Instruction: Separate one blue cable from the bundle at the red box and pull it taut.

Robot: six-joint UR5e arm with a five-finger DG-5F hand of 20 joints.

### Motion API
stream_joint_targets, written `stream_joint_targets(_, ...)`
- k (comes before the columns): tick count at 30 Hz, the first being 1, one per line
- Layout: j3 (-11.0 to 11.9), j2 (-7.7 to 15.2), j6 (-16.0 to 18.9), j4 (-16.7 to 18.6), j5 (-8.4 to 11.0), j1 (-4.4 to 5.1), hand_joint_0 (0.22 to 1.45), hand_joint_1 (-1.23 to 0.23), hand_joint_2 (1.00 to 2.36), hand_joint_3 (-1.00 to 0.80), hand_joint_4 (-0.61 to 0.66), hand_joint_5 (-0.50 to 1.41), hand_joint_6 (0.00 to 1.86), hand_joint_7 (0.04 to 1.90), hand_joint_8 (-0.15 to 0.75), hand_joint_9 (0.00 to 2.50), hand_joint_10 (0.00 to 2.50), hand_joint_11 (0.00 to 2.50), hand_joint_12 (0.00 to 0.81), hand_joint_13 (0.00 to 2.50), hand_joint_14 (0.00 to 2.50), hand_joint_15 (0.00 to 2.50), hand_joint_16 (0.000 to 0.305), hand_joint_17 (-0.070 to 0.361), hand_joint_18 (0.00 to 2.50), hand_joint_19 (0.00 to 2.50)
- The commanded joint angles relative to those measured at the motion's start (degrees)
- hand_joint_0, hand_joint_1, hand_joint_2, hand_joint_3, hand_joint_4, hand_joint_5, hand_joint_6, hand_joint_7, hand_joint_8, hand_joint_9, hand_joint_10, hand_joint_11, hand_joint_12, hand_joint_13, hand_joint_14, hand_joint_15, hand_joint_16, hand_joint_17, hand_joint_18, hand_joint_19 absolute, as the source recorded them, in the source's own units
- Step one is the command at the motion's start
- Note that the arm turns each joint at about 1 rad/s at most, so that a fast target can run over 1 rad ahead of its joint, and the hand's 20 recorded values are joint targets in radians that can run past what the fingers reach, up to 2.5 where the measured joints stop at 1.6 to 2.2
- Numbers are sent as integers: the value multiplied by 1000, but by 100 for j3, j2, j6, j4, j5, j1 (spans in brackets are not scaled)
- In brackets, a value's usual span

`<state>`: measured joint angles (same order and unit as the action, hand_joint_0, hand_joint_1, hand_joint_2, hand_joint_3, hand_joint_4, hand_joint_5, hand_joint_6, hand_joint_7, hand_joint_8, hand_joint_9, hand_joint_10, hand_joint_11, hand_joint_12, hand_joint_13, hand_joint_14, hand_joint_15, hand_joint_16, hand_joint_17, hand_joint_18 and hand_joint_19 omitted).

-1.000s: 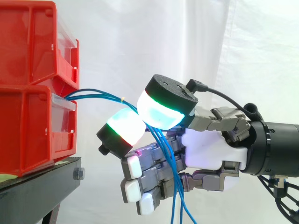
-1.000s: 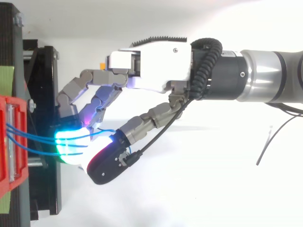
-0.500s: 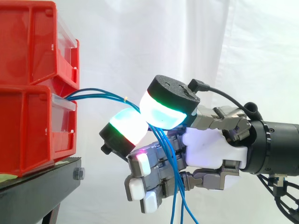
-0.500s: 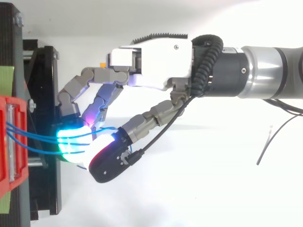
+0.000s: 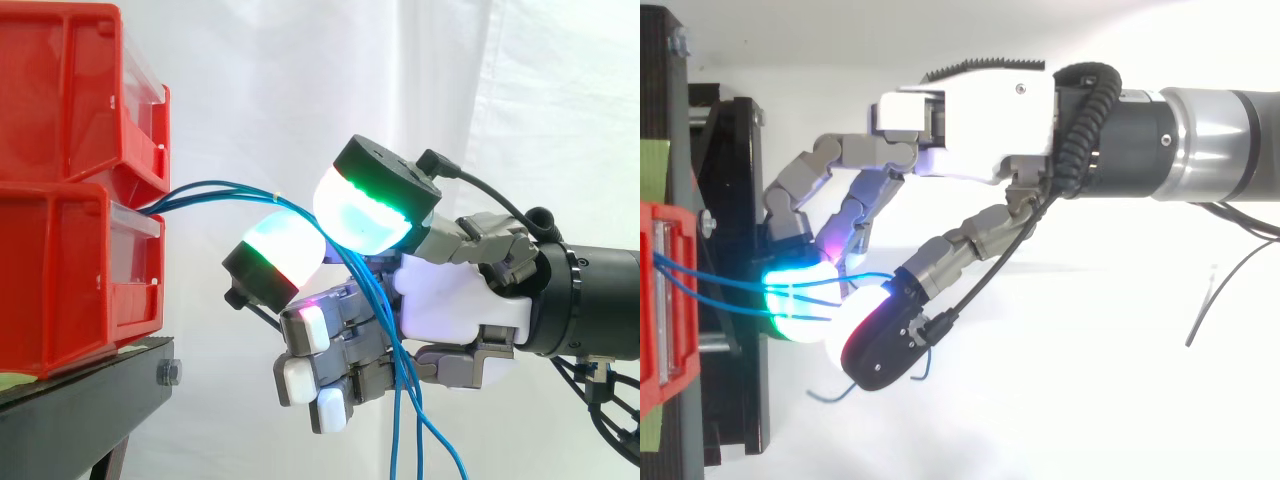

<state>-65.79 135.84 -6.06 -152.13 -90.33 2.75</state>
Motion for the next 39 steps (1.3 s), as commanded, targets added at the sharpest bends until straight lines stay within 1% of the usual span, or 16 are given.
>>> stream_joint_targets(1,4,-5,0,-10,-3,-2,724,-877,1000,-500,11,-161,919,1110,308,967,14,862,333,908,20,599,38,86,844,665)
stream_joint_targets(3,4,-5,0,-10,6,-11,721,-905,1000,-500,26,-160,917,1121,304,968,13,868,331,910,18,598,38,86,851,672)
stream_joint_targets(5,-4,-5,0,-10,-3,-20,717,-903,1000,-500,38,-159,916,1114,307,970,11,872,330,911,20,605,38,86,854,671)
stream_joint_targets(9,-4,4,0,-45,-29,-20,670,-918,1000,-500,86,-157,912,1120,305,971,13,871,328,911,20,610,38,86,853,687)
stream_joint_targets(12,4,4,26,-36,-11,-20,623,-914,1000,-500,95,-156,912,1101,306,975,11,879,328,913,20,617,38,86,852,697)
stream_joint_targets(17,13,-5,53,-45,-3,-20,538,-837,1000,-500,112,-155,891,1101,319,987,13,876,345,918,18,625,41,93,856,719)
stream_joint_targets(20,22,4,53,-27,6,-11,516,-841,1000,-500,114,-157,887,1071,325,984,12,869,352,913,19,620,43,96,849,726)
stream_joint_targets(22,22,-5,61,-27,15,-2,509,-788,1000,-500,114,-156,884,1066,328,983,13,870,352,915,17,618,43,98,852,720)
stream_joint_targets(25,22,-5,70,-45,15,-2,536,-690,1000,-500,108,-152,877,1059,328,988,14,862,348,918,18,625,42,95,845,739)
stream_joint_targets(31,31,-5,70,-45,24,-2,600,-673,1000,-498,100,-149,866,1057,325,1001,14,870,341,918,20,623,40,90,846,742)
stream_joint_targets(33,31,-5,70,-45,24,-2,617,-717,1009,-389,86,-146,860,1099,323,1003,15,868,341,919,21,627,40,89,844,745)
stream_joint_targets(35,31,-5,70,-45,24,-2,616,-743,1013,-329,83,-146,862,1118,326,1004,15,874,339,921,18,624,40,90,847,744)
stream_joint_targets(36,31,4,70,-45,15,7,619,-774,1015,-296,85,-147,860,1158,322,1003,14,878,343,923,20,628,40,90,849,744)
stream_joint_targets(37,31,-5,70,-45,15,-2,629,-799,1016,-274,81,-147,859,1182,322,998,14,866,343,923,19,628,40,90,850,744)
stream_joint_targets(39,31,-5,70,-45,24,7,650,-849,1017,-265,45,-154,876,1157,317,981,15,870,342,919,19,622,40,90,854,735)
